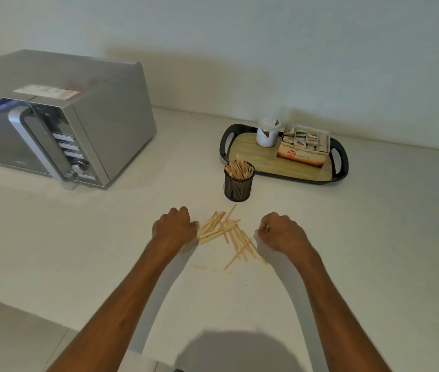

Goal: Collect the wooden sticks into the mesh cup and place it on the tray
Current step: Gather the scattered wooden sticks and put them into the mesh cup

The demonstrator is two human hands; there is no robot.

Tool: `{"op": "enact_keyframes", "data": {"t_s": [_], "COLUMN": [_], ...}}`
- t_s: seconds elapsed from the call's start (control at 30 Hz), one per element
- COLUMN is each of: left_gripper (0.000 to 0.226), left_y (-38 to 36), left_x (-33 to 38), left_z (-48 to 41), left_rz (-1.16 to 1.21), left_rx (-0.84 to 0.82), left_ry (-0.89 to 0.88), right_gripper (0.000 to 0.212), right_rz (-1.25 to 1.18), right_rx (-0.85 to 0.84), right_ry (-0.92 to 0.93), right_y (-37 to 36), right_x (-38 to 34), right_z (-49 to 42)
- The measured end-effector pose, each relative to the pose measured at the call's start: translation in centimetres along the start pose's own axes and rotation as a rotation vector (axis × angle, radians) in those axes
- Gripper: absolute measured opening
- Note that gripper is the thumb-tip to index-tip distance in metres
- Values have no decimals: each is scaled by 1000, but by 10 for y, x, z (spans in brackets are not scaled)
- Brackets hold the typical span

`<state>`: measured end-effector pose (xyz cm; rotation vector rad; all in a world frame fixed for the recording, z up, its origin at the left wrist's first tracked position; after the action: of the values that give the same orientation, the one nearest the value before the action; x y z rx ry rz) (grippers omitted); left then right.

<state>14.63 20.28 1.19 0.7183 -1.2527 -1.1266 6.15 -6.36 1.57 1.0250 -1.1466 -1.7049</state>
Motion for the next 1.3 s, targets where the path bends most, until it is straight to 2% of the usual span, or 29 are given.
{"op": "enact_keyframes", "data": {"t_s": [0.1, 0.17, 0.23, 0.4, 0.5, 0.6, 0.7, 0.8, 0.93, 1.0, 1.1, 1.17, 1.3], "left_gripper": [50, 53, 51, 48, 47, 45, 41, 38, 40, 48, 64, 75, 83], "left_y": [2, 4, 5, 0, -4, -6, -10, -14, -16, -19, -25, -30, -38], "left_x": [-4, -6, -7, 4, 13, 19, 23, 24, 31, 40, 54, 62, 72], "left_z": [11, 19, 25, 39, 44, 44, 39, 32, 20, 14, 8, 4, -2], "left_rz": [-116, -190, -244, -251, -255, -244, -173, -91, -7, 23, 17, -9, -44], "left_rx": [-42, -43, -27, -4, 11, 34, 44, 36, 31, 36, 71, 95, 130], "left_ry": [25, 50, 59, 43, 15, -15, -61, -98, -116, -122, -124, -129, -133], "right_gripper": [7, 18, 25, 11, 15, 20, 20, 14, 15, 17, 20, 31, 79], "right_rz": [-138, -190, -84, 92, 260, 369, 239, 50, 78, 99, 66, -22, -52], "right_rx": [39, -26, -8, 279, 407, 466, 412, 379, 392, 326, 288, 276, 180], "right_ry": [230, 360, 443, 563, 634, 670, 577, 311, -1, -64, -34, -35, -88], "right_y": [-1, -12, -29, -50, -59, -63, -51, -27, -3, -5, -16, -21, -35], "right_x": [-27, -50, -68, -93, -101, -105, -94, -58, 1, 15, 12, 9, -2], "right_z": [26, 43, 53, 70, 81, 87, 85, 68, 40, 32, 31, 33, 39]}}
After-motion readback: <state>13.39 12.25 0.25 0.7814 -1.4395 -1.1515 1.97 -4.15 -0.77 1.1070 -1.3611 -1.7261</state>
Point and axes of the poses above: each hand's wrist, its own z-axis away from the middle knuckle, its own y-axis out of the back of the hand, x = y × z, the point moved 4 cm from there along -z, towards the middle knuckle, and after that the axes turned 9 degrees about z, right-handed, at the moved point
